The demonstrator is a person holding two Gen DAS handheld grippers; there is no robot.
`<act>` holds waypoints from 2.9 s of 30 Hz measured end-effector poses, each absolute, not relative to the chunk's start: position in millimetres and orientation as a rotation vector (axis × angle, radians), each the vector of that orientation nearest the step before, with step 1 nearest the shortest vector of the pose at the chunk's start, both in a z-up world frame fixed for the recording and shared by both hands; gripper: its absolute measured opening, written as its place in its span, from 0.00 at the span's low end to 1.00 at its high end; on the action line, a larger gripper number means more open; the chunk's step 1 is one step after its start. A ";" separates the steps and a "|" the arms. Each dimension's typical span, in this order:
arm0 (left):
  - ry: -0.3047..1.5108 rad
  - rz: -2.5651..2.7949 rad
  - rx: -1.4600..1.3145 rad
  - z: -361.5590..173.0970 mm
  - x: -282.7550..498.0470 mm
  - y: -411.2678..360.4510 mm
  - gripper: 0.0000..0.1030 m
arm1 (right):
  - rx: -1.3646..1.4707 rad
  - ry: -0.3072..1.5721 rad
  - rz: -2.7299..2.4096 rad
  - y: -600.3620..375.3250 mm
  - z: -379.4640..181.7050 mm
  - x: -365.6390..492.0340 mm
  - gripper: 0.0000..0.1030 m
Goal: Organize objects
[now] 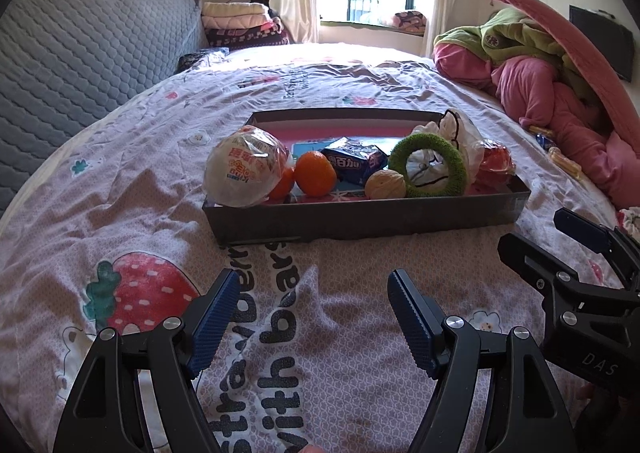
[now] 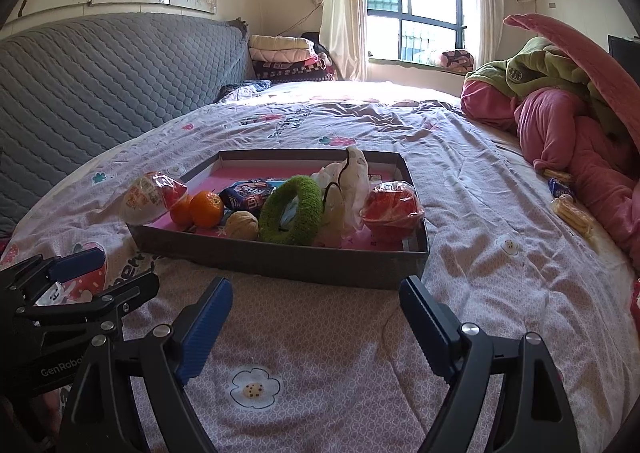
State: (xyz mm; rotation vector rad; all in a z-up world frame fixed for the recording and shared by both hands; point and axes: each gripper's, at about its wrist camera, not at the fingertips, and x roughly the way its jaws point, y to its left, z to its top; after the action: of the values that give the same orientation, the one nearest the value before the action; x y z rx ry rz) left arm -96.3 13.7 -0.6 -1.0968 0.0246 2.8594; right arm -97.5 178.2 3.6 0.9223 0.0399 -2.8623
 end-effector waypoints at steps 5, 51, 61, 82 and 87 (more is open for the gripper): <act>0.023 2.858 -1.115 -5.7 -92.7 14.5 0.75 | 0.944 0.023 -2.857 180.2 -1.8 -93.1 0.83; 0.002 2.855 -1.156 -24.4 -80.1 11.2 0.75 | 0.909 0.042 -2.909 167.8 -22.5 -69.7 0.83; -0.012 2.877 -1.182 -28.7 -86.1 4.9 0.75 | 0.963 0.030 -2.901 171.7 -27.7 -72.9 0.83; -0.031 2.871 -1.210 -34.0 -89.6 -0.3 0.75 | 1.005 0.037 -2.881 170.8 -34.4 -74.2 0.83; -0.025 2.872 -1.208 -33.8 -88.5 0.0 0.75 | 1.006 0.038 -2.880 170.5 -34.5 -74.4 0.83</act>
State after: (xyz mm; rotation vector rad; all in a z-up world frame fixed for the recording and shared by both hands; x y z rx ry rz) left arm -88.5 0.0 -33.8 -1.2078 -0.0254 2.8724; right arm -74.4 170.5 -34.5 1.0057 0.0379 -2.8798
